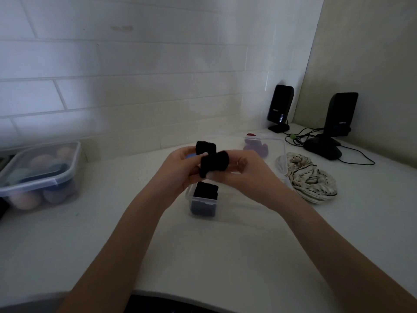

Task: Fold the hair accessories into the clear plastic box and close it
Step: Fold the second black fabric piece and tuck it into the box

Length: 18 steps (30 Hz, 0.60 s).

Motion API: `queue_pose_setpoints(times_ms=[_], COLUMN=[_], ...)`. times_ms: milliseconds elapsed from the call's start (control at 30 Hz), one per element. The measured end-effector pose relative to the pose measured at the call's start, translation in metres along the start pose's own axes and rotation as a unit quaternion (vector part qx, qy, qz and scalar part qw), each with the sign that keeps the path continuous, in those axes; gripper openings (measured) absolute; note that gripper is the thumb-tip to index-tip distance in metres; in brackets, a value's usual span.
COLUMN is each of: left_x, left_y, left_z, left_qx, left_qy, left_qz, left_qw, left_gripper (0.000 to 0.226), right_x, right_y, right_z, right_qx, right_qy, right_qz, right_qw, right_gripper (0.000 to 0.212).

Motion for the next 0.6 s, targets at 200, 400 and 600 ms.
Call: queue_pose_setpoints(times_ms=[200, 400, 600], left_x=[-0.002, -0.002, -0.004], left_y=[0.001, 0.001, 0.002], left_z=[0.005, 0.008, 0.011], left_qx=[-0.016, 0.07, 0.072], left_qy=[-0.049, -0.03, -0.04], left_qz=[0.037, 0.053, 0.061], left_qw=[0.998, 0.996, 0.995], left_gripper=[0.024, 0.026, 0.027], right_x=[0.002, 0.005, 0.005], right_y=[0.004, 0.014, 0.019], right_z=[-0.006, -0.007, -0.007], right_qx=[-0.035, 0.037, 0.052], right_qy=[0.047, 0.056, 0.068], right_qz=[0.005, 0.055, 0.099], right_qw=[0.998, 0.996, 0.991], right_gripper=[0.011, 0.012, 0.026])
Point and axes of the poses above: each hand's wrist, its own x-axis towards the middle knuckle, its own z-axis out of the palm, y = z × x, the point moved 3 cm from there along x, towards the middle knuckle, and after that the axes turned 5 degrees about -y, right-handed, at the moved point
